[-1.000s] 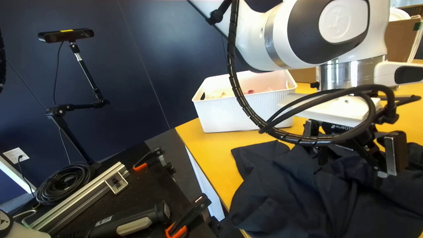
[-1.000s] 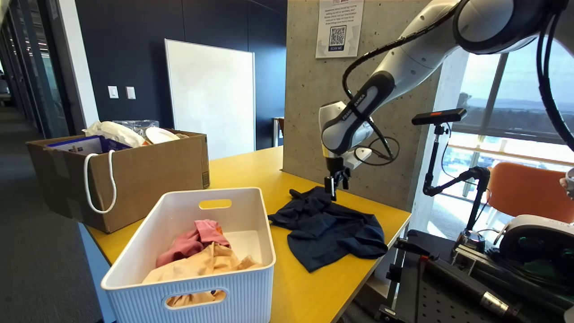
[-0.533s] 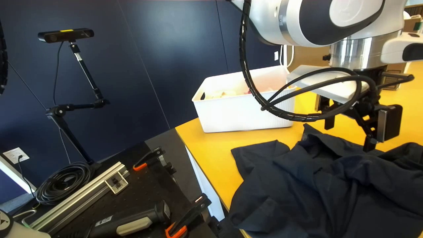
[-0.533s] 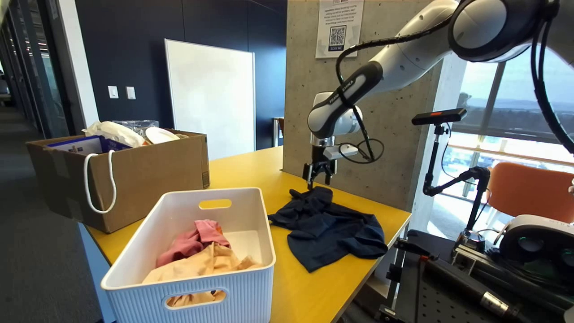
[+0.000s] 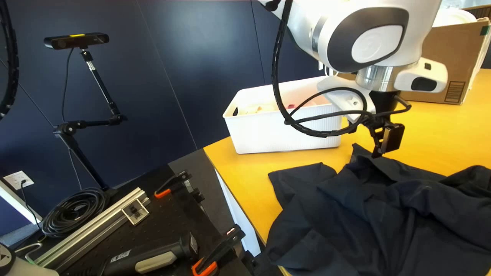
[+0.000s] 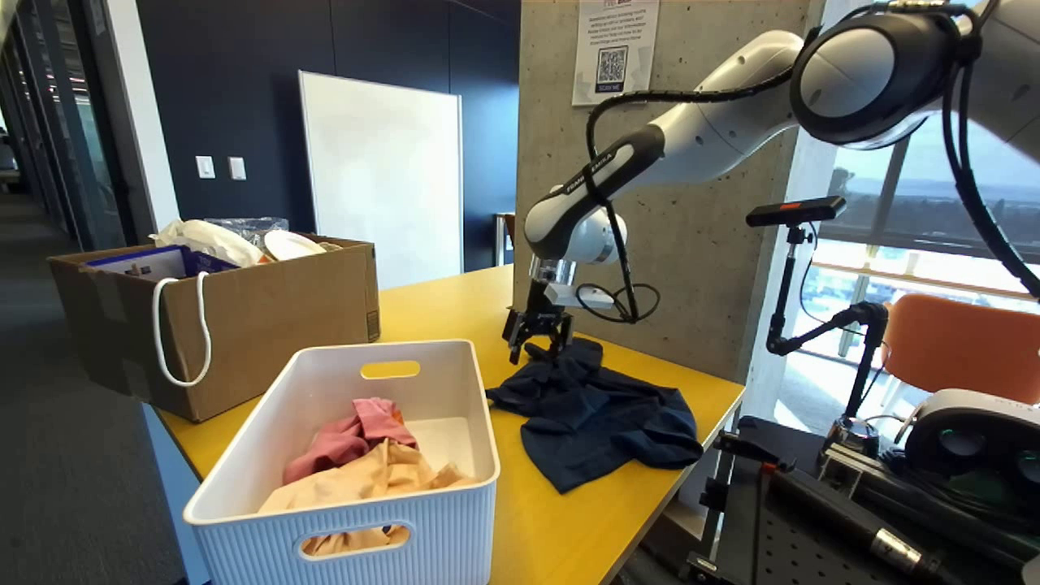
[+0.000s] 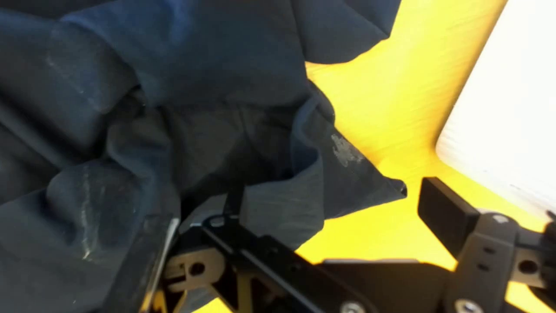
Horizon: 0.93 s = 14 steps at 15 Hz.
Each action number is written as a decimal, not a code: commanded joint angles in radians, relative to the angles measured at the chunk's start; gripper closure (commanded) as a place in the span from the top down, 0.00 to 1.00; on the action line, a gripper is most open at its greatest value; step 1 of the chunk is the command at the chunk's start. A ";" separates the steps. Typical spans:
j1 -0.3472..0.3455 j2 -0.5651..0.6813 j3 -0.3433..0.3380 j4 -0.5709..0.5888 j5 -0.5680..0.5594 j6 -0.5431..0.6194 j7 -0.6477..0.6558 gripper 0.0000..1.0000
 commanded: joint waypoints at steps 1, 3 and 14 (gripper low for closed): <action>-0.029 0.061 0.028 0.047 0.066 -0.003 0.010 1.00; -0.040 0.087 0.034 0.065 0.090 -0.012 0.003 1.00; -0.044 0.148 0.031 0.118 0.103 0.032 -0.001 0.42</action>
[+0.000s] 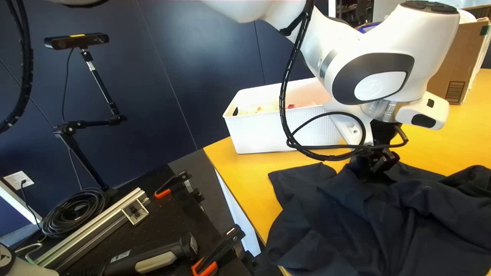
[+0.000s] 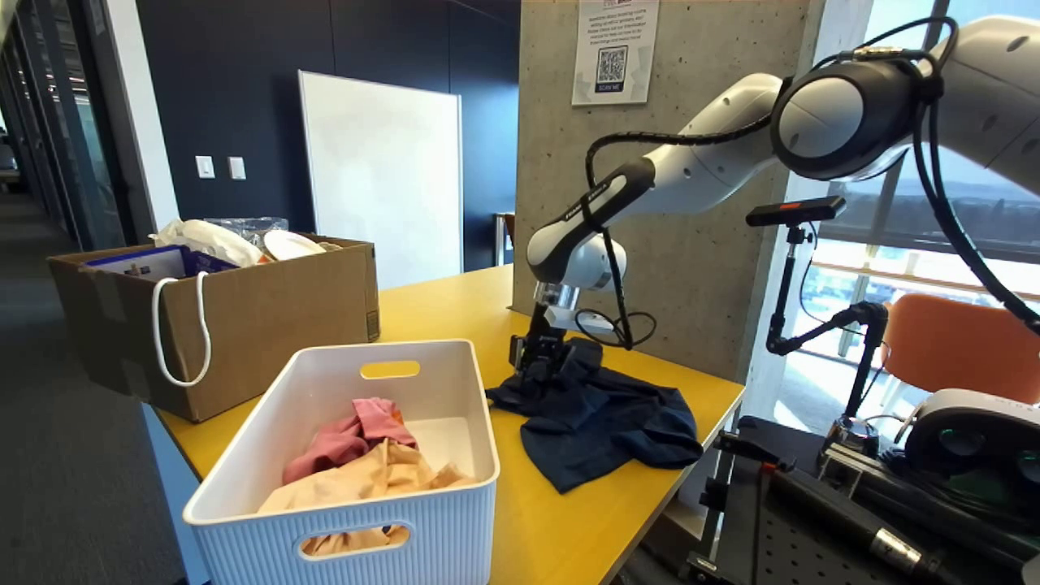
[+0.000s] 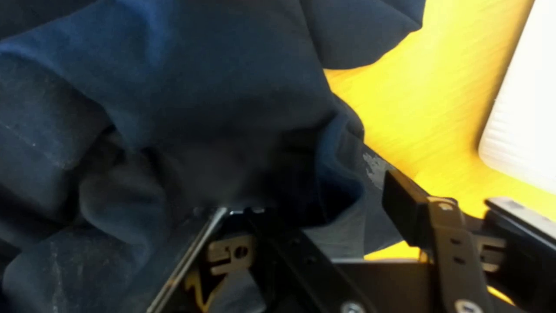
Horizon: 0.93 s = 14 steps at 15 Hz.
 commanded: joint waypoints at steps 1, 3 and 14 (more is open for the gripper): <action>-0.014 0.037 0.019 0.051 0.012 0.016 -0.006 0.34; -0.018 0.048 0.020 0.061 0.011 0.021 -0.011 0.19; -0.049 0.047 0.003 0.155 -0.008 0.032 -0.007 0.00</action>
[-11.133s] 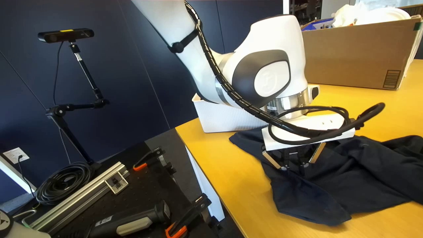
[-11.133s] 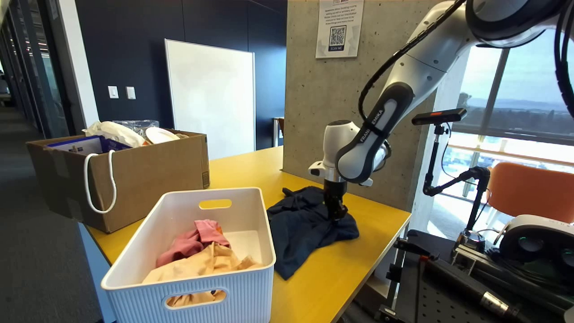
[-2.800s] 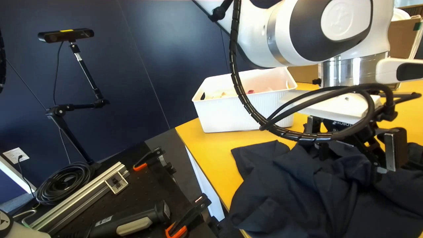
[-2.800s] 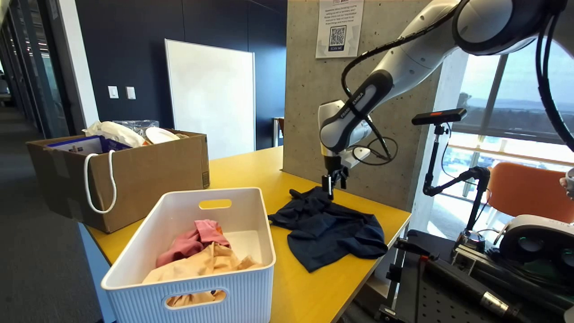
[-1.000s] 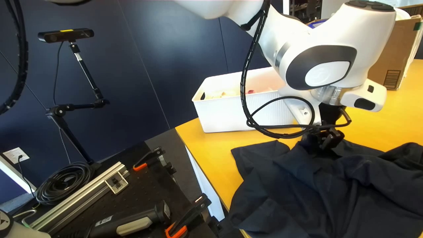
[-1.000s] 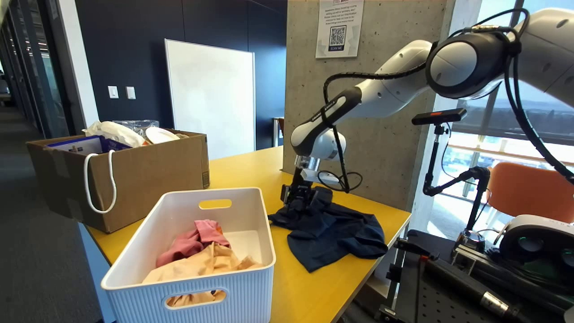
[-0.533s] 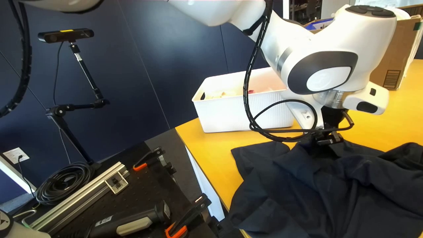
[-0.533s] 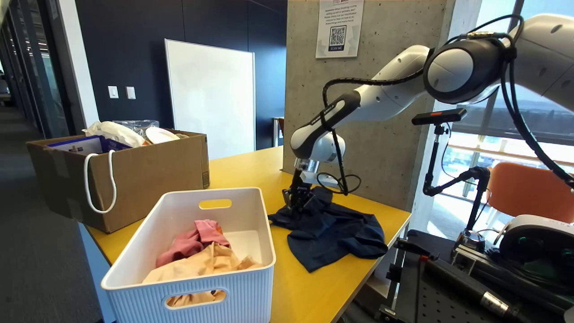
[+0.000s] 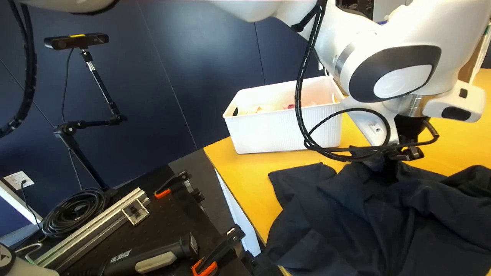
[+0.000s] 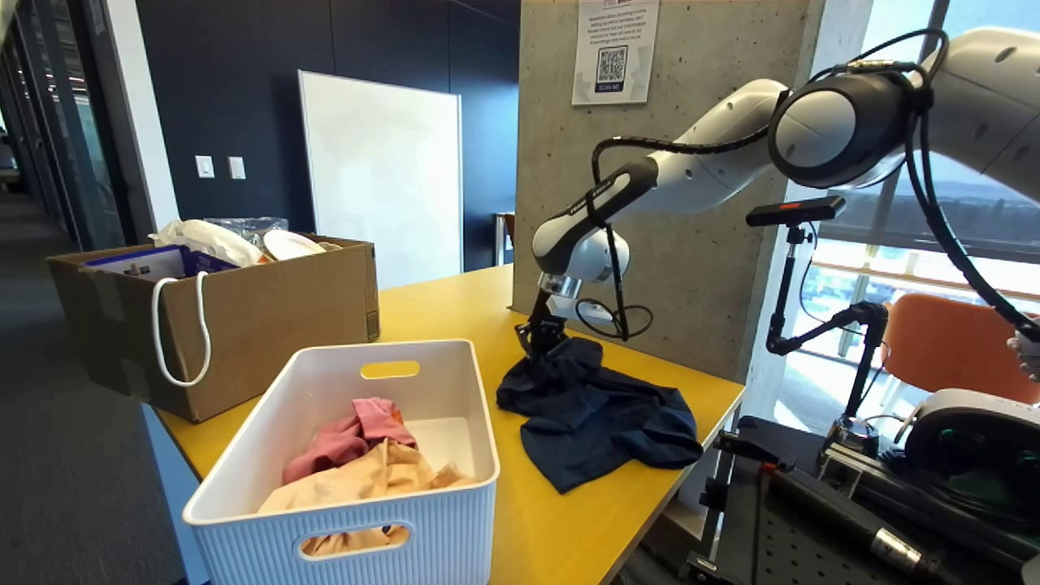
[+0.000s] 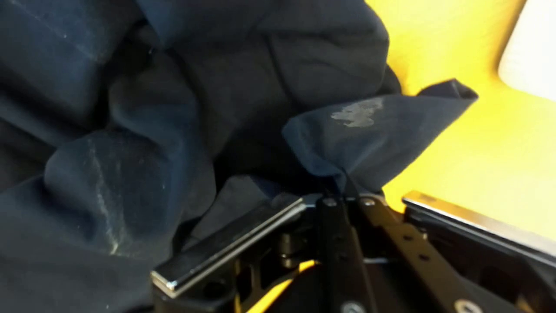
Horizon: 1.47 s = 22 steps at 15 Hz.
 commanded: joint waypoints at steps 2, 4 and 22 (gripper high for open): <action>-0.016 0.020 -0.003 0.125 -0.015 -0.037 0.014 0.00; -0.014 0.029 -0.011 0.185 -0.024 -0.055 0.023 0.00; -0.009 0.166 -0.011 0.615 -0.099 -0.129 0.004 0.00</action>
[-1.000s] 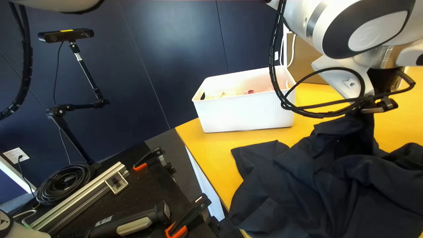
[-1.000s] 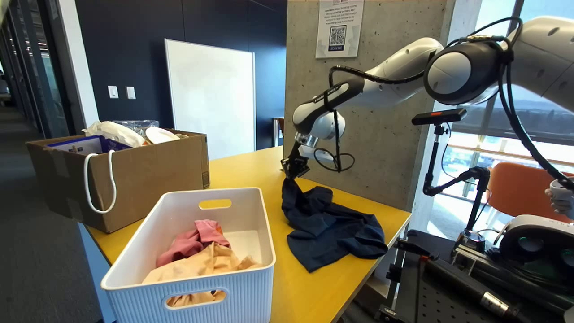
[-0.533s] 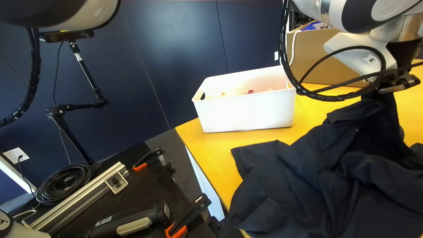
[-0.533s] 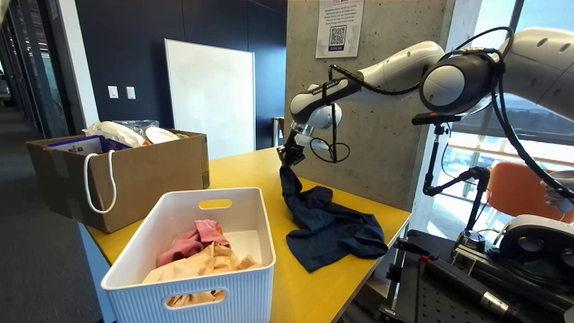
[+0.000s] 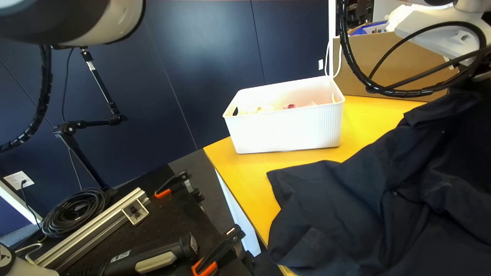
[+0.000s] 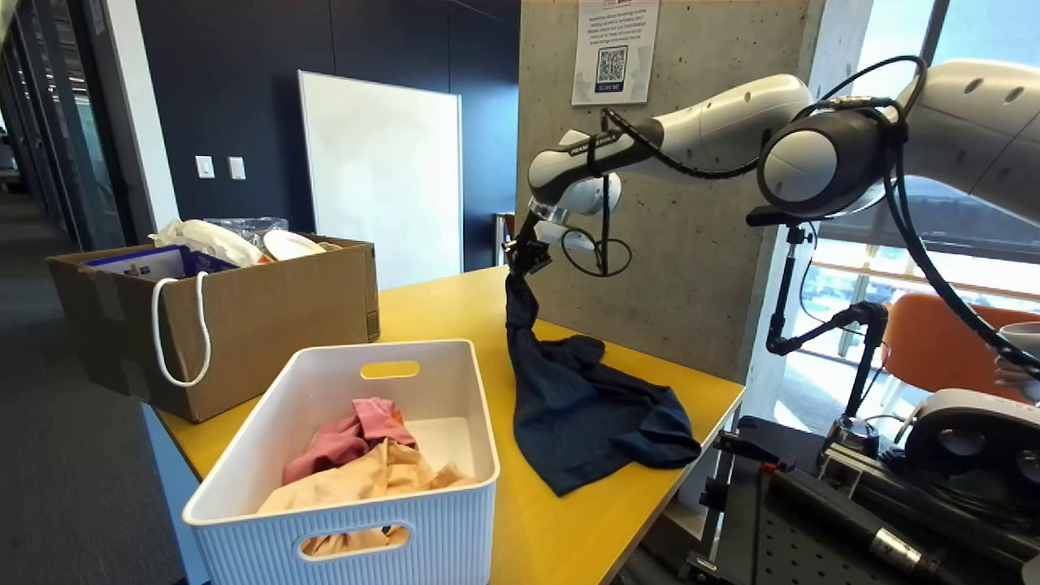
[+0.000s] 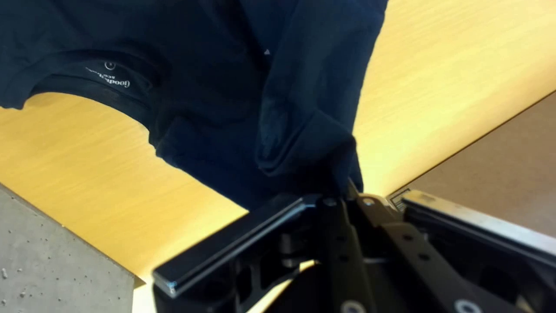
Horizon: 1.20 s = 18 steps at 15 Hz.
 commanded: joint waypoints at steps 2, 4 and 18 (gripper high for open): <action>0.033 0.092 0.012 0.167 -0.053 -0.010 -0.002 0.00; 0.051 0.116 -0.007 0.210 -0.089 -0.016 0.023 0.00; 0.074 0.044 -0.110 0.129 -0.135 -0.049 -0.010 0.90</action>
